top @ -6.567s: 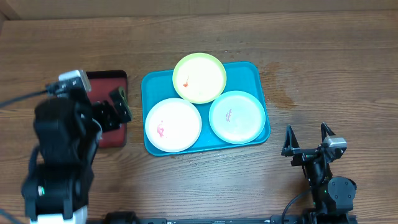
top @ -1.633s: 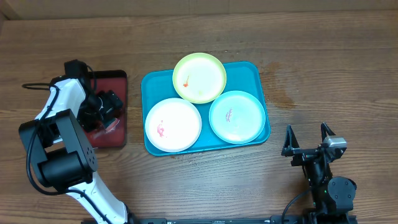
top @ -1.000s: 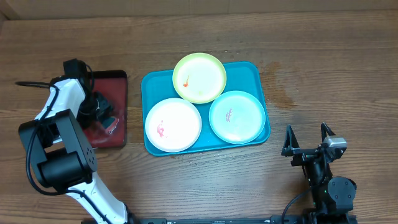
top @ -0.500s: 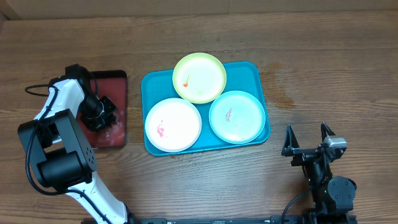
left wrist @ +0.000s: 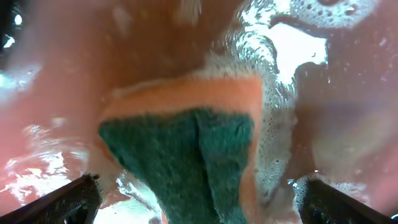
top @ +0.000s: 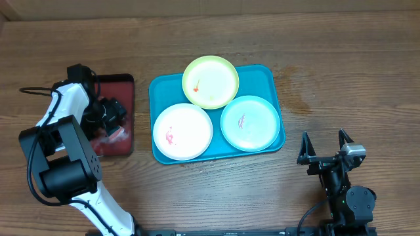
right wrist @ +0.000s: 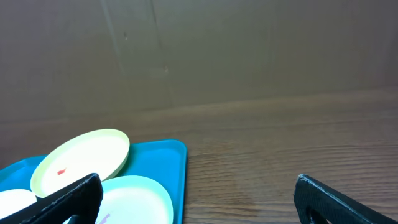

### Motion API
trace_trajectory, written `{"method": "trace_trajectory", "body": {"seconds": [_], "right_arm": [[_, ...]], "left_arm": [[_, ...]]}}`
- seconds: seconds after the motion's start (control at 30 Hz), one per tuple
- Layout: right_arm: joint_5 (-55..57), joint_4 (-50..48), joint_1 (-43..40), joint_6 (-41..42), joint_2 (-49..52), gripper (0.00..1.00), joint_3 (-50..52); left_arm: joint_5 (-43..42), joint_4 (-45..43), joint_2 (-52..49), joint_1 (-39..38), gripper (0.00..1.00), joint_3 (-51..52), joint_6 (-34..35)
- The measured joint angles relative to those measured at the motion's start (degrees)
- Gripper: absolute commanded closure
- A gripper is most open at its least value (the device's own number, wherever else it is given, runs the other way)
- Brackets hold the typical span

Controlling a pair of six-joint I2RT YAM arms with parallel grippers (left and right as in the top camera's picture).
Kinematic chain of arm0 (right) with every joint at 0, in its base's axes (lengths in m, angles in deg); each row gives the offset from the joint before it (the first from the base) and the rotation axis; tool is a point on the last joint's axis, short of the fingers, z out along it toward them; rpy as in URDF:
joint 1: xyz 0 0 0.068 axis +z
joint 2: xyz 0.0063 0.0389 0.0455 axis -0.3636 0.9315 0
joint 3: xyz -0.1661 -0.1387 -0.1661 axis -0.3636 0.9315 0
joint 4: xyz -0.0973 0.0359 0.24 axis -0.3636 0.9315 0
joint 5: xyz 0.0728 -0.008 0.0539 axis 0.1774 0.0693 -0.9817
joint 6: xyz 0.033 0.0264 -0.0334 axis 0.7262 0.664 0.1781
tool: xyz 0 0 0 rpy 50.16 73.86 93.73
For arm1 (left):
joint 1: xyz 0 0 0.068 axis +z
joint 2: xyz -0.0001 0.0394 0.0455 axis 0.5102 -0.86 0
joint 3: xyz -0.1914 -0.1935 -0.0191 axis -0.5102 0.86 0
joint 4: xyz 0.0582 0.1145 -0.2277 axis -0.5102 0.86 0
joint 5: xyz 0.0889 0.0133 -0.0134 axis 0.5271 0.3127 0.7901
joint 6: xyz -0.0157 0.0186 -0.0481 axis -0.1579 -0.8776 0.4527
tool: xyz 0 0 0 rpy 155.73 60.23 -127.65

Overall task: Clean dirty plates on tray and stack at the side
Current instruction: 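Dip and rub the held sponge in the soapy water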

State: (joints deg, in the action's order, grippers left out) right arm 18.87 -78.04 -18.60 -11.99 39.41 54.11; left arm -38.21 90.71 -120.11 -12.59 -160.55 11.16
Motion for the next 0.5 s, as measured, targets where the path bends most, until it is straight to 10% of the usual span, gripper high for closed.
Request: {"method": "trace_trajectory", "body": {"seconds": [0.17,0.3,0.37,0.43,0.5], "right_arm": [[0.00,0.04,0.00,-0.02,0.00,0.00,0.02],[-0.02,0.00,0.00,-0.04,0.00,0.00,0.02],[-0.02,0.07,0.00,0.00,0.00,0.00,0.00],[-0.02,0.04,0.00,-0.02,0.00,0.00,0.00],[0.00,0.00,0.00,-0.04,0.00,0.00,0.00]], "left_arm": [[2.27,-2.27,0.00,-0.09,0.96,-0.02,0.02],[4.00,-2.32,0.00,-0.09,0.96,-0.02,0.00],[4.48,-2.29,0.00,-0.09,0.62,-0.02,-0.24],[4.83,-2.01,0.00,-0.09,0.00,-0.02,-0.07],[5.16,-1.20,0.00,-0.09,0.00,-0.02,-0.09]]}}
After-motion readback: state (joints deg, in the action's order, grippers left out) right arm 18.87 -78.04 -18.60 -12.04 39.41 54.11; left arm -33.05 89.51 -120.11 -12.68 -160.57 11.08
